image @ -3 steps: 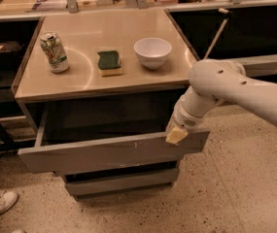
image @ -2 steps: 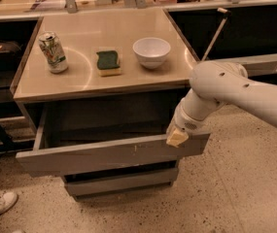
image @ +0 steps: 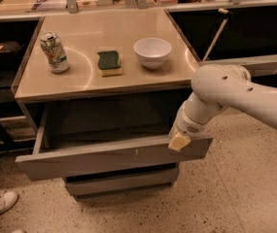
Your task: Open top drawer
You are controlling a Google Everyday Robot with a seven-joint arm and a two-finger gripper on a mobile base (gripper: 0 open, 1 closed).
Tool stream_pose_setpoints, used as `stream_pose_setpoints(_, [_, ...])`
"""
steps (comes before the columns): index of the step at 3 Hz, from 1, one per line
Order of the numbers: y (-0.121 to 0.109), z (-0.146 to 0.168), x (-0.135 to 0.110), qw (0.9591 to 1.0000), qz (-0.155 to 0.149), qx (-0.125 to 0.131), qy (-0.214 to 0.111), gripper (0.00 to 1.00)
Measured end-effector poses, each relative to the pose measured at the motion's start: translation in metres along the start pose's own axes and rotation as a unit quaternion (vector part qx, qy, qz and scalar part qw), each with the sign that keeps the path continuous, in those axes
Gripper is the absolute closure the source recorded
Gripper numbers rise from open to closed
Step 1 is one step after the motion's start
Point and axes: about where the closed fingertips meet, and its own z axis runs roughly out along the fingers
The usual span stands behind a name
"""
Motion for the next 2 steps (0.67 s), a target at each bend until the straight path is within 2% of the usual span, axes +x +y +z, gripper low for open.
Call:
stream_pose_setpoints(1, [0.0221, -0.0045, 0.0077, 0.9997, 0.018, -0.006, 0.012, 1.00])
stream_pose_setpoints(2, [0.0225, -0.0035, 0.0084, 0.9997, 0.020, -0.007, 0.013, 1.00])
